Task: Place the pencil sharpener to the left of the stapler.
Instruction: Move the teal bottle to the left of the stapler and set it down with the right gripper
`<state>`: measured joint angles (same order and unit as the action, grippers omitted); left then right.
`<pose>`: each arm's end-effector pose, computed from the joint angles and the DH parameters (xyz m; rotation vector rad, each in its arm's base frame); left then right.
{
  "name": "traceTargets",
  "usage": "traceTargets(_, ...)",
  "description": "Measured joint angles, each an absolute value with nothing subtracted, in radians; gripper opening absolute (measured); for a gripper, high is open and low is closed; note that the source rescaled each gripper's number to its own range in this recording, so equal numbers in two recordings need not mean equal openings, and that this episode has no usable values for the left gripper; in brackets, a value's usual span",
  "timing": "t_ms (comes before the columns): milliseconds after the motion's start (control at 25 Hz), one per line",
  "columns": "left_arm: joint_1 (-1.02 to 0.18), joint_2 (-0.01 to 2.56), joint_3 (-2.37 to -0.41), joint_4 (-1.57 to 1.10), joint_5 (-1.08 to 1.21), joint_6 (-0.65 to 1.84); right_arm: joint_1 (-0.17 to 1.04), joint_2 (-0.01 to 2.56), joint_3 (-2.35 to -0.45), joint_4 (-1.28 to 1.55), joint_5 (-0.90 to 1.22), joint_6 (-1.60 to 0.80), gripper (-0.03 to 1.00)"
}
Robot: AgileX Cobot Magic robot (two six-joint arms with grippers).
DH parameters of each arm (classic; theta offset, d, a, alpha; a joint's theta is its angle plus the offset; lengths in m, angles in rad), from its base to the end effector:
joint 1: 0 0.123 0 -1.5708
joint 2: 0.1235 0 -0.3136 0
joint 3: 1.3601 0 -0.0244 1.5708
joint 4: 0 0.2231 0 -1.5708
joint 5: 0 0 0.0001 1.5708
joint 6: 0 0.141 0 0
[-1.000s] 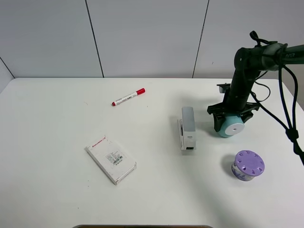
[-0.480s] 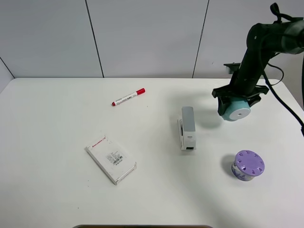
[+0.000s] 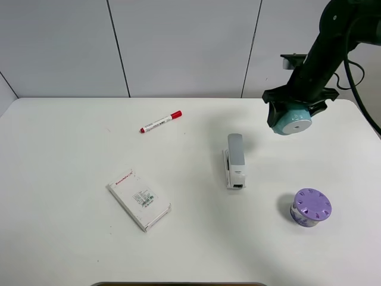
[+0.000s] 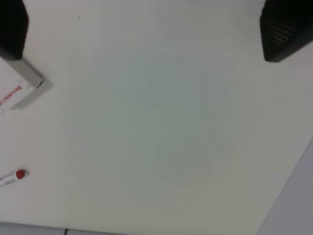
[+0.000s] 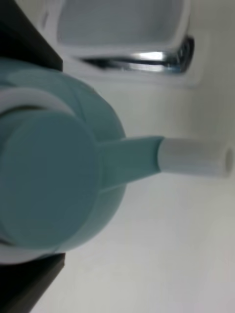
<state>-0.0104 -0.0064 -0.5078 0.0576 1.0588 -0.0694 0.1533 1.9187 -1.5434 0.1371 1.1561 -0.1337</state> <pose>-0.0149 0.0072 0.2438 -0.0629 2.0259 0.0183 0.3741 0.0757 0.2237 -0.3598 2.9886 0.1962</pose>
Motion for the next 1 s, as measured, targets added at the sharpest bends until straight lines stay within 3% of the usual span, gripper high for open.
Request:
traceTargets(640,-0.010,-0.006,-0.508,0.058,1.059,-0.069,0.582,1.912,-1.543,0.151,1.052,-0.134,0.00)
traceTargets(1000,-0.010,-0.006,-0.508,0.058,1.059,-0.069,0.674,2.010,-1.543,0.150,1.011,-0.134,0.00)
